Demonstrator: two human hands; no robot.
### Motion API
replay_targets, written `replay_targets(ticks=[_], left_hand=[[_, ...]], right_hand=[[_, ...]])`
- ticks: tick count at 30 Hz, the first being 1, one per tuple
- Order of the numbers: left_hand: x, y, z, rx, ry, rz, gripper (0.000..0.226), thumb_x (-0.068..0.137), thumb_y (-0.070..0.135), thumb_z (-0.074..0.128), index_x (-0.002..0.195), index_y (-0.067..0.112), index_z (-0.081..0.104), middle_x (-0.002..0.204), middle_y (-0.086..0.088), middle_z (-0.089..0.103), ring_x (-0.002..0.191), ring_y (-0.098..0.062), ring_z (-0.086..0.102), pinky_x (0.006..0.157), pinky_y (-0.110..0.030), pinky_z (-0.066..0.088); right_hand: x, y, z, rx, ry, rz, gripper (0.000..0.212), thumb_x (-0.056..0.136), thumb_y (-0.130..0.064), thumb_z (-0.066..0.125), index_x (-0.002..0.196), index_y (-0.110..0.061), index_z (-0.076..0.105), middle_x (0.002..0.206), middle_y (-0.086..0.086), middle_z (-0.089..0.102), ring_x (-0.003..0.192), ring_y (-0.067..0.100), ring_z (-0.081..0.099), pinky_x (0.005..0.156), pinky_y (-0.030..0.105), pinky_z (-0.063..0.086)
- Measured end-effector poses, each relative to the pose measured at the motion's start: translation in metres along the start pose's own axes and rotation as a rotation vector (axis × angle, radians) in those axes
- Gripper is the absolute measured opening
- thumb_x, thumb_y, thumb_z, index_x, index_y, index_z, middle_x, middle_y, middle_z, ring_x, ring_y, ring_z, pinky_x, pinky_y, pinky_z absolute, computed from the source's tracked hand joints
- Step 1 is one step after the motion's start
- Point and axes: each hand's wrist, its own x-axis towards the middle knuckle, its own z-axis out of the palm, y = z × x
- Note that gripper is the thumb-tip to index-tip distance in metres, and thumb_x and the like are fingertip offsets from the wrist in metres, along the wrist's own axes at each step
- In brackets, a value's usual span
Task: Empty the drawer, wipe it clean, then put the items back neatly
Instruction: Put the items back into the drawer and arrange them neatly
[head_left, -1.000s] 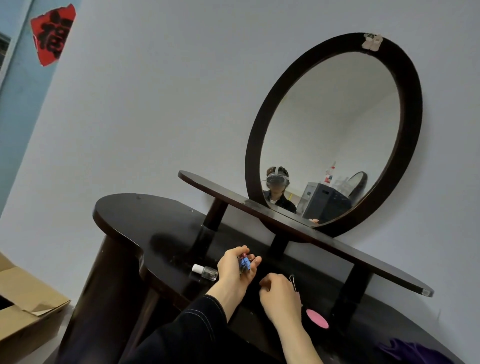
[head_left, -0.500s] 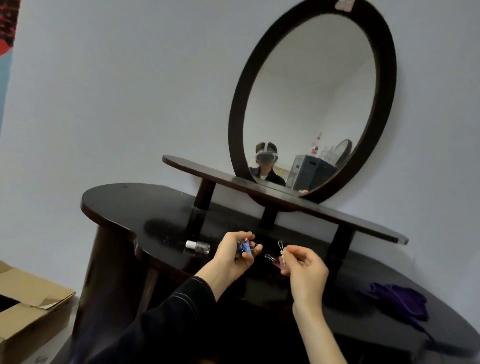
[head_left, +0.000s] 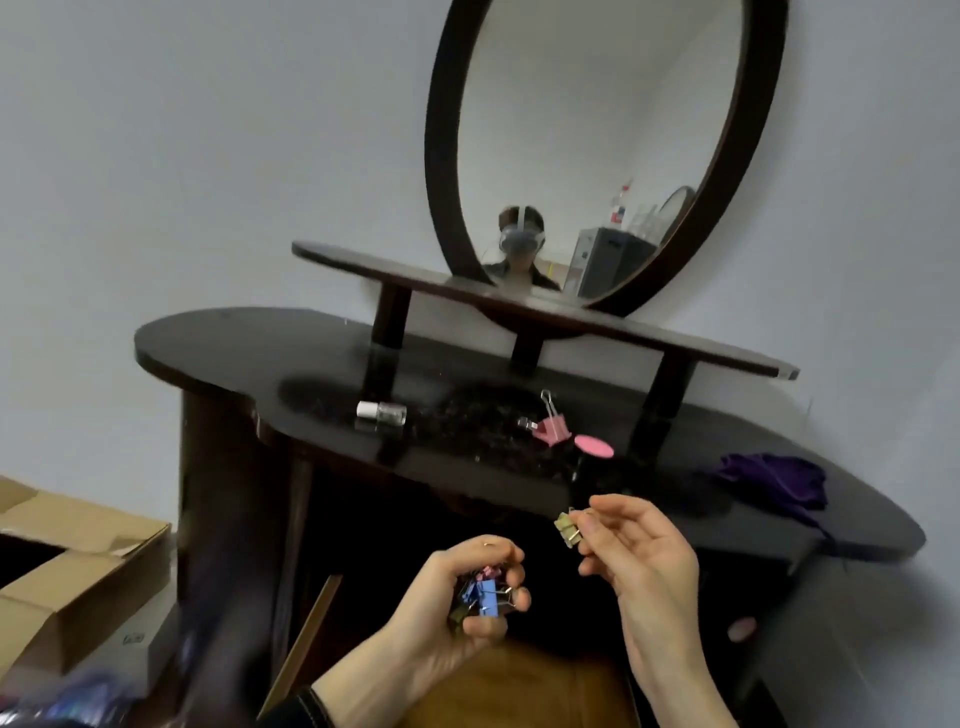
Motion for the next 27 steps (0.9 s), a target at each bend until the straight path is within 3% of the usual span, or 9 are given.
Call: replay_targets(ticks=[6, 9, 14, 20, 24, 27], left_hand=[[0.009, -0.038, -0.070, -0.156, 0.108, -0.175, 0.013, 0.091, 0.008, 0.056, 0.089, -0.002, 0.064, 0.083, -0.017, 0.055, 0.066, -0.026, 0.065, 0.034, -0.022, 0.047], [0.016, -0.048, -0.106, -0.225, 0.221, -0.241, 0.013, 0.090, 0.009, 0.055, 0.088, -0.001, 0.064, 0.086, -0.019, 0.059, 0.068, -0.029, 0.070, 0.040, -0.026, 0.054], [0.034, -0.059, -0.145, -0.182, 0.389, -0.284, 0.010, 0.087, 0.011, 0.053, 0.087, 0.003, 0.060, 0.077, -0.012, 0.059, 0.065, -0.021, 0.063, 0.043, -0.022, 0.052], [0.049, -0.071, -0.161, -0.168, 0.537, -0.324, 0.012, 0.089, 0.010, 0.048, 0.083, 0.004, 0.056, 0.073, -0.013, 0.054, 0.061, -0.020, 0.059, 0.040, -0.019, 0.047], [0.046, -0.083, -0.160, -0.077, 0.478, -0.403, 0.008, 0.089, 0.010, 0.054, 0.084, 0.005, 0.057, 0.076, -0.012, 0.055, 0.058, -0.021, 0.064, 0.040, -0.021, 0.049], [0.045, -0.087, -0.158, -0.055, 0.448, -0.412, 0.008, 0.091, 0.011, 0.053, 0.084, 0.007, 0.057, 0.072, -0.008, 0.054, 0.059, -0.020, 0.064, 0.041, -0.021, 0.049]], right_hand=[[-0.048, 0.061, -0.008, -0.229, -0.084, 0.027, 0.017, 0.084, -0.002, 0.076, 0.089, -0.018, 0.077, 0.087, 0.008, 0.075, 0.078, 0.017, 0.072, 0.056, 0.024, 0.056], [-0.057, 0.105, -0.015, -0.303, -0.108, 0.177, 0.016, 0.086, 0.003, 0.073, 0.092, -0.012, 0.074, 0.087, 0.004, 0.075, 0.080, 0.015, 0.072, 0.057, 0.023, 0.056], [-0.060, 0.173, -0.029, -0.335, -0.148, 0.539, 0.014, 0.087, 0.007, 0.070, 0.092, -0.006, 0.072, 0.086, 0.016, 0.071, 0.070, 0.016, 0.070, 0.058, 0.023, 0.057], [-0.057, 0.219, -0.034, -0.578, -0.427, 0.694, 0.017, 0.088, 0.008, 0.067, 0.087, -0.009, 0.069, 0.077, 0.012, 0.066, 0.059, 0.011, 0.065, 0.055, 0.026, 0.058], [-0.072, 0.226, -0.034, -0.677, -0.622, 0.698, 0.015, 0.085, -0.003, 0.074, 0.086, -0.018, 0.074, 0.077, 0.005, 0.070, 0.064, 0.012, 0.067, 0.056, 0.026, 0.057], [-0.089, 0.228, -0.031, -0.690, -0.792, 0.690, 0.016, 0.082, -0.009, 0.076, 0.083, -0.025, 0.075, 0.077, 0.002, 0.071, 0.070, 0.024, 0.070, 0.059, 0.034, 0.059]])
